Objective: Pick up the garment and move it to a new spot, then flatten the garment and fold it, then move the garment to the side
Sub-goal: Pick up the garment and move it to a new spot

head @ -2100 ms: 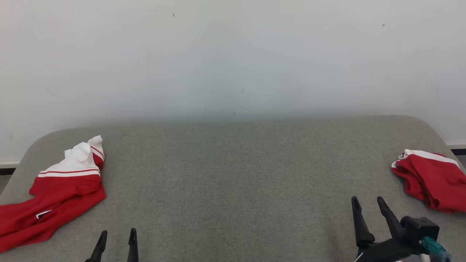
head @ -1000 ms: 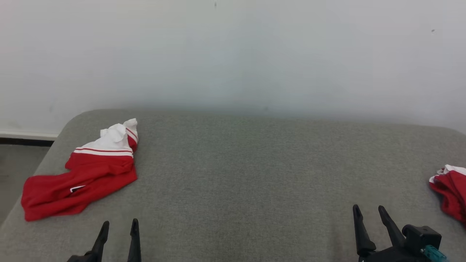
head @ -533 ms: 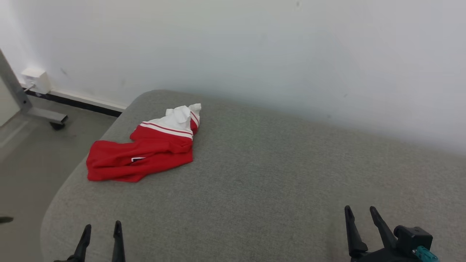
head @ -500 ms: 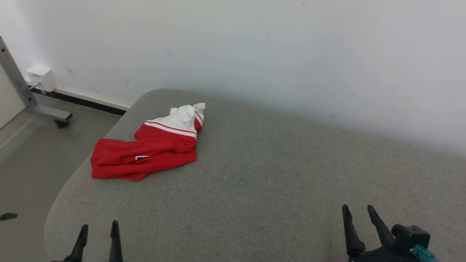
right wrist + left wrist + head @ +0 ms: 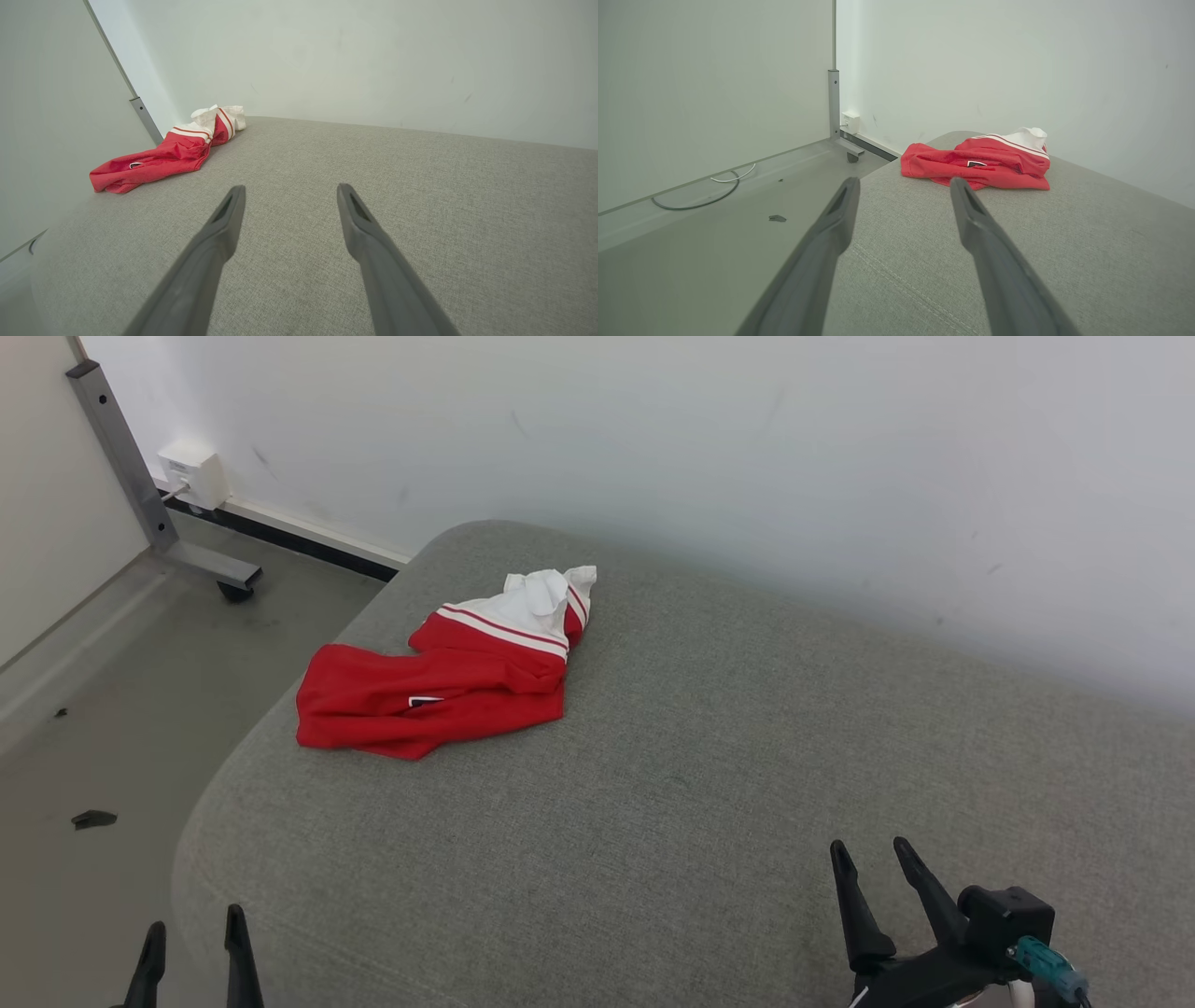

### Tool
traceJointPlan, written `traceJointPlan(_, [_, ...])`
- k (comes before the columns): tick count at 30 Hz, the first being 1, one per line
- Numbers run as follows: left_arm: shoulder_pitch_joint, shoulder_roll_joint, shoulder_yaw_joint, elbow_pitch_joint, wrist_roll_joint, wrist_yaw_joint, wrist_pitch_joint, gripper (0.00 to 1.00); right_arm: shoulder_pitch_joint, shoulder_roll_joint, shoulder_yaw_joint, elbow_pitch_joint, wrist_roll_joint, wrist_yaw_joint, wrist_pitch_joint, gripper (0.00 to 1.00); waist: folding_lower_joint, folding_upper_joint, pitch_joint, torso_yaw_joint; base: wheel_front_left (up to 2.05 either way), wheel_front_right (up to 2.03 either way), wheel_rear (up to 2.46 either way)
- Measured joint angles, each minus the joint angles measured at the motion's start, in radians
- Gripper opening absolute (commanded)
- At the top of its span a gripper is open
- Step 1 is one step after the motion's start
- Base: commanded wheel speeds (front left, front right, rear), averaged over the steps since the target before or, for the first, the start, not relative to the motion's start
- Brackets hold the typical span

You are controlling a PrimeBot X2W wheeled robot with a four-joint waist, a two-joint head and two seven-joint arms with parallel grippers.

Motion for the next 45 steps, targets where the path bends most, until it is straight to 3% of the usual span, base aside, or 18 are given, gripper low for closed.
traceJointPlan(4, [-0.002,0.0,0.008,0.01,0.0,-0.001,0.0,1.0,-0.002,-0.007,0.001,0.01,0.004,0.0,-0.01,1.0,0.0,0.0,0.006,0.005,0.0,0.0,0.0])
traceJointPlan(9, [-0.063,0.004,-0.001,0.137,0.006,0.008,0.0,1.0,0.006,-0.005,-0.002,0.016,0.015,0.0,-0.014,1.0,0.0,0.0,0.011,0.006,0.0,0.0,0.0])
traceJointPlan(15, [-0.281,0.036,-0.018,0.301,-0.015,-0.004,0.065,1.0,0.015,-0.013,0.028,-0.029,-0.001,0.0,0.012,1.0,0.0,0.0,0.027,0.008,0.0,0.0,0.0])
traceJointPlan(25, [-0.695,0.114,0.053,0.5,-0.133,-0.002,0.151,1.0,-0.13,-0.119,0.149,-0.259,-0.01,0.0,0.124,1.0,0.0,0.0,0.139,-0.036,0.0,0.0,0.0])
traceJointPlan(29, [-0.828,0.151,0.114,0.547,-0.212,-0.002,0.202,1.0,-0.163,-0.138,0.179,-0.335,-0.006,0.0,0.146,1.0,0.0002,0.0001,0.211,-0.075,0.0,0.0,0.0])
traceJointPlan(37, [-0.994,0.215,0.232,0.602,-0.38,0.02,0.406,1.0,-0.213,-0.144,0.204,-0.424,-0.003,0.0,0.15,1.0,0.0003,0.0002,0.389,-0.199,0.0,0.0,0.0])
traceJointPlan(43, [-1.047,0.219,0.309,0.609,-0.496,0.113,0.625,1.0,-0.233,-0.141,0.216,-0.424,0.006,0.0,0.126,1.0,0.0004,0.0002,0.522,-0.322,0.0,0.0,0.0])
traceJointPlan(45, [-1.044,0.222,0.297,0.597,-0.493,0.124,0.667,1.0,-0.233,-0.14,0.219,-0.415,0.01,0.0,0.119,1.0,0.0003,0.0002,0.548,-0.356,0.0,0.0,0.0])
